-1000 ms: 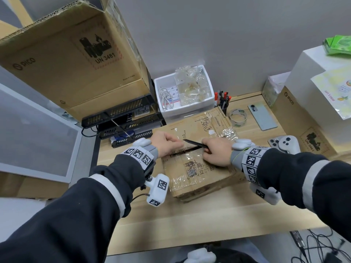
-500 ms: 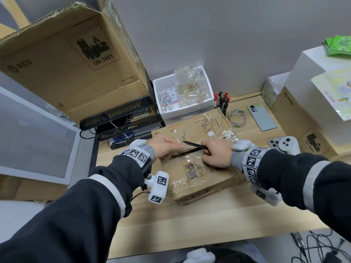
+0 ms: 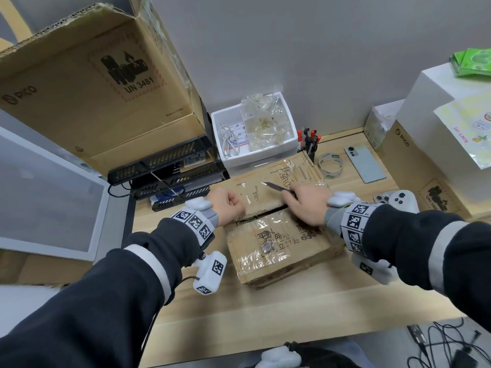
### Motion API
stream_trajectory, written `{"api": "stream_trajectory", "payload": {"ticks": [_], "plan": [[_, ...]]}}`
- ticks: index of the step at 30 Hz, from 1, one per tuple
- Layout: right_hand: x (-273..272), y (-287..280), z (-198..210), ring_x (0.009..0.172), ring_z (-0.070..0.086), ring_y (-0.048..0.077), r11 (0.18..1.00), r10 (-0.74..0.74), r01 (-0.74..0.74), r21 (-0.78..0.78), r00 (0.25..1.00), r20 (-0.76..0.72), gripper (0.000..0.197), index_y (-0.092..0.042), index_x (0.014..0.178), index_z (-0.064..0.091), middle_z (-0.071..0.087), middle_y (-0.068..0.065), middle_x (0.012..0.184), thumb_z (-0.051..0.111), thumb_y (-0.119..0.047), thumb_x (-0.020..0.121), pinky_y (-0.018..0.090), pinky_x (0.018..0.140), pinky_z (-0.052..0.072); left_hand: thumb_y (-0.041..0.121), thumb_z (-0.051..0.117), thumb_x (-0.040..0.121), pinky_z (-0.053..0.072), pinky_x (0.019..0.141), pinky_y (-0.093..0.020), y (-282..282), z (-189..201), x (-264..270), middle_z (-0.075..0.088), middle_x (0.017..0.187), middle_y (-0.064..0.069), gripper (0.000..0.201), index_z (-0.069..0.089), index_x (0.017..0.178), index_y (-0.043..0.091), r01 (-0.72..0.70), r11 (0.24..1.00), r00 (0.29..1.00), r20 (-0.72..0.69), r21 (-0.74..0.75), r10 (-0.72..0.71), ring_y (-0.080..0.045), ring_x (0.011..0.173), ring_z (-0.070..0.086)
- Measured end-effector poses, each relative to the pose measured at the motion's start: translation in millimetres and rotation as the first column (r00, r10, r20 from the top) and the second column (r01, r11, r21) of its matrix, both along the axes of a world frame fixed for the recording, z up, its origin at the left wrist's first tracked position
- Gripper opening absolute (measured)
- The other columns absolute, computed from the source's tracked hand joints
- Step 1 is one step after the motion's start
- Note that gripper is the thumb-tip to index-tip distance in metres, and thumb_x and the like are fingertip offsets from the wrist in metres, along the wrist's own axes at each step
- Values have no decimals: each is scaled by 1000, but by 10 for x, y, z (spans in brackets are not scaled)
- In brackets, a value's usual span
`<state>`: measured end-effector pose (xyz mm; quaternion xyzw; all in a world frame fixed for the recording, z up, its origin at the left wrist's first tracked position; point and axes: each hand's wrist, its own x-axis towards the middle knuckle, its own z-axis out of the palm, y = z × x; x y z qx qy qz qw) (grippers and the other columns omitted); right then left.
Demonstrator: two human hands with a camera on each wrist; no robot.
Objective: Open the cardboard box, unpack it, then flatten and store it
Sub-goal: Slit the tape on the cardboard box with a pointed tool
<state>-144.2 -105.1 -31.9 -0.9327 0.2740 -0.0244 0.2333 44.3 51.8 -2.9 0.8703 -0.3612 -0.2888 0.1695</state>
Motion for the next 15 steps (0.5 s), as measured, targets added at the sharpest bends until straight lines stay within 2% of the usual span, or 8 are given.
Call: {"api": "stream_trajectory", "payload": {"ticks": [2, 4, 7, 9, 12, 13, 15], "plan": [[-42, -101, 32, 58, 55, 18, 999, -48, 47, 26, 997, 53, 39, -21, 81, 48, 55, -3, 63, 25, -45, 102, 30, 58, 43, 15, 66, 84, 58, 63, -37, -28, -5, -18, 68, 64, -5, 22, 64, 63, 9, 62, 997, 992, 110, 55, -68, -25, 61, 63], [-109, -223, 64, 60, 54, 19, 994, -104, 103, 36, 993, 48, 34, -21, 84, 46, 53, -4, 64, 26, -40, 104, 29, 57, 38, 16, 62, 86, 60, 67, -37, -62, 7, -51, 73, 74, -5, 17, 68, 71, 11, 124, 987, 970, 196, 99, -142, -25, 72, 69], [-221, -400, 75, 63, 54, 22, 979, -204, 204, 18, 978, 38, 32, -20, 83, 46, 54, -2, 67, 29, -37, 104, 27, 52, 31, 14, 57, 90, 49, 65, -31, -138, 6, -84, 69, 80, -4, 16, 59, 74, 16, 165, 973, 941, 271, 161, -204, -23, 75, 62], [-303, -507, 39, 66, 54, 25, 965, -263, 262, 15, 964, 39, 31, -18, 83, 47, 55, 1, 70, 31, -36, 103, 30, 57, 34, 13, 55, 91, 40, 61, -28, -189, 19, -117, 63, 79, -3, 16, 56, 75, 16, 178, 961, 922, 304, 213, -239, -21, 73, 56], [-460, -636, -54, 68, 56, 28, 944, -329, 329, 15, 944, 7, 28, -20, 83, 46, 57, 4, 73, 32, -35, 102, 32, 60, 40, 12, 54, 89, 34, 51, -24, -283, 50, -129, 62, 76, -2, 16, 58, 74, 14, 201, 942, 905, 316, 270, -284, -21, 69, 55], [-506, -665, -90, 69, 57, 29, 939, -343, 343, 8, 939, 0, 27, -22, 83, 45, 60, 5, 74, 31, -36, 101, 34, 61, 43, 12, 55, 87, 38, 52, -23, -316, 70, -122, 66, 77, 0, 16, 62, 73, 13, 211, 936, 903, 311, 283, -298, -20, 69, 59], [-558, -688, -133, 71, 58, 30, 934, -358, 358, 15, 934, -18, 25, -21, 86, 48, 62, 7, 78, 31, -33, 100, 35, 64, 46, 13, 58, 83, 53, 62, -25, -358, 118, -93, 73, 83, 2, 17, 70, 71, 16, 220, 926, 904, 293, 305, -312, -18, 74, 67]]}}
